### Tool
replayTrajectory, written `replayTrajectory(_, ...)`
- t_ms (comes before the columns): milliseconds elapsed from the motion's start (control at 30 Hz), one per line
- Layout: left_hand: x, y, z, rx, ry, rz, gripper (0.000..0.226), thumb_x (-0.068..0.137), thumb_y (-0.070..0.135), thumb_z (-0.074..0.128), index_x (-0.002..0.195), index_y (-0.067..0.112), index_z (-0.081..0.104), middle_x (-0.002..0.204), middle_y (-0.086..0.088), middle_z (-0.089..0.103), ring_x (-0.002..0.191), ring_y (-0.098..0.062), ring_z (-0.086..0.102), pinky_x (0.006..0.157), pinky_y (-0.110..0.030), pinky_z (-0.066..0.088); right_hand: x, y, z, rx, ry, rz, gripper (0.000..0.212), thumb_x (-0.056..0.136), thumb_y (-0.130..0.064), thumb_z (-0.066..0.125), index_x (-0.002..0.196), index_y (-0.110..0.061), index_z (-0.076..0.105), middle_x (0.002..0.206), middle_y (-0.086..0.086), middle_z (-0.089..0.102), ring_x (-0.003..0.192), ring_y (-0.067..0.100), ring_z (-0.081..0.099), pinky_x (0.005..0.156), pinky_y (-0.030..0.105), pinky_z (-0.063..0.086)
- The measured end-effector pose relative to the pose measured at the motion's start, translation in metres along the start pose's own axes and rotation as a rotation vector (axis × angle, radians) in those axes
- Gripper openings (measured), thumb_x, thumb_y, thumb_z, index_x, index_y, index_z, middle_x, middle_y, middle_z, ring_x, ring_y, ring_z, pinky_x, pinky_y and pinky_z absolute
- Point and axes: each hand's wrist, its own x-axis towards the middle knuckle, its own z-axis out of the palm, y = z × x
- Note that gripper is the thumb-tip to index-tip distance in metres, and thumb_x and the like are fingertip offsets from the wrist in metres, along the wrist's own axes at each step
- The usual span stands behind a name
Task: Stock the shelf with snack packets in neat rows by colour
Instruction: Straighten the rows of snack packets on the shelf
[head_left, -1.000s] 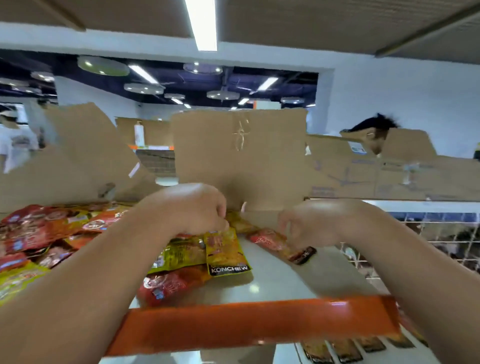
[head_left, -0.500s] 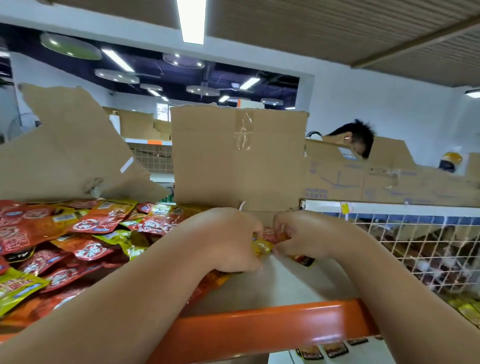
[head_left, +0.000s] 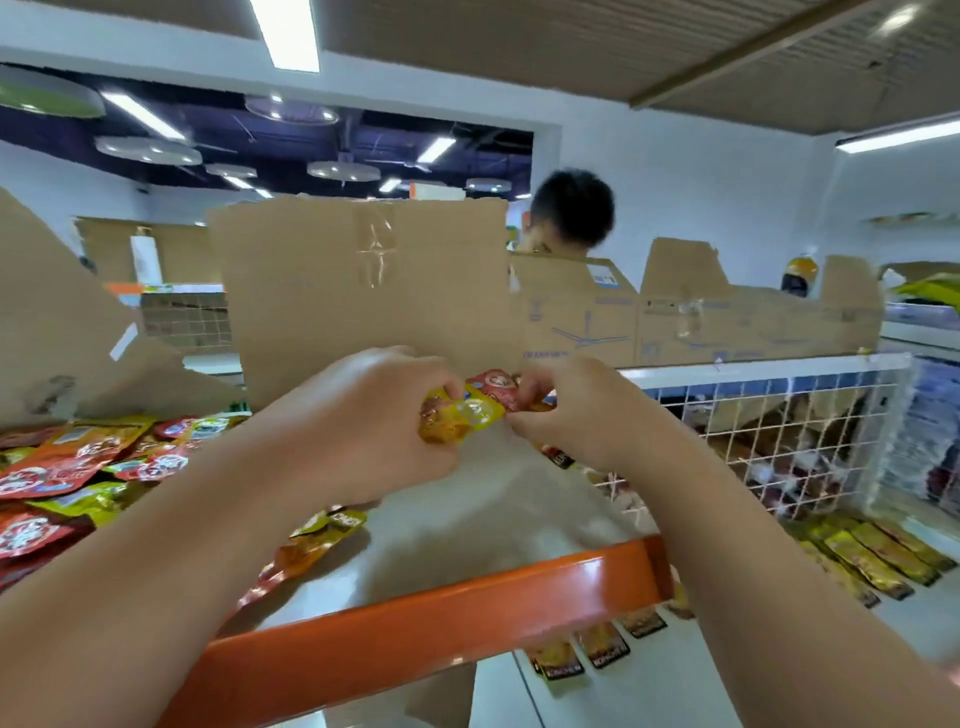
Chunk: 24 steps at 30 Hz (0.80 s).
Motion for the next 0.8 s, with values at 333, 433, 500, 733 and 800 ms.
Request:
replayTrajectory(333, 0.056, 0.162, 0.085, -0.131, 0.101, 0.092, 0.046, 0.074, 0.044, 0.079, 0.118, 0.043, 0.062, 0.102, 0.013, 0.066, 0.082, -0.009, 0.061, 0.063, -0.02, 0.044, -0.103, 0.157, -0.097, 0.032, 0.198, 0.19, 0.02, 0.085, -0.048, 0.071, 0.087, -0.03, 0.063, 0.085, -0.012, 0.064, 0.077, 0.004, 0.062, 0.061, 0.026, 0.048)
replayTrajectory(433, 0.073, 0.218, 0.125, -0.172, 0.132, 0.142, 0.048, 0.075, 0.043, 0.079, 0.12, 0.043, 0.062, 0.102, 0.015, 0.065, 0.09, -0.011, 0.059, 0.066, -0.017, 0.04, -0.14, 0.219, -0.127, -0.004, 0.228, 0.249, 0.021, 0.084, -0.052, 0.07, 0.087, -0.032, 0.061, 0.09, -0.015, 0.06, 0.085, 0.002, 0.056, 0.064, 0.024, 0.042)
replayTrajectory(500, 0.083, 0.253, 0.154, -0.215, 0.116, 0.157, 0.049, 0.077, 0.044, 0.078, 0.122, 0.045, 0.06, 0.099, 0.018, 0.061, 0.087, -0.002, 0.056, 0.066, -0.011, 0.035, -0.165, 0.259, -0.144, -0.027, 0.239, 0.293, 0.02, 0.085, -0.05, 0.071, 0.088, -0.033, 0.061, 0.092, -0.014, 0.059, 0.087, 0.002, 0.055, 0.066, 0.022, 0.039)
replayTrajectory(733, 0.095, 0.33, 0.256, -0.368, 0.136, 0.094, 0.045, 0.084, 0.043, 0.077, 0.124, 0.047, 0.058, 0.115, 0.02, 0.061, 0.099, -0.003, 0.056, 0.074, -0.017, 0.039, -0.231, 0.369, -0.165, -0.067, 0.206, 0.406, 0.019, 0.086, -0.047, 0.071, 0.089, -0.03, 0.065, 0.089, -0.013, 0.062, 0.083, 0.009, 0.061, 0.072, 0.031, 0.05)
replayTrajectory(800, 0.097, 0.337, 0.283, -0.381, 0.156, 0.068, 0.046, 0.082, 0.039, 0.079, 0.124, 0.043, 0.062, 0.118, 0.019, 0.061, 0.104, -0.006, 0.055, 0.079, -0.017, 0.035, -0.239, 0.39, -0.159, -0.061, 0.214, 0.431, 0.016, 0.087, -0.043, 0.072, 0.087, -0.029, 0.066, 0.083, -0.013, 0.059, 0.077, 0.005, 0.059, 0.067, 0.025, 0.047)
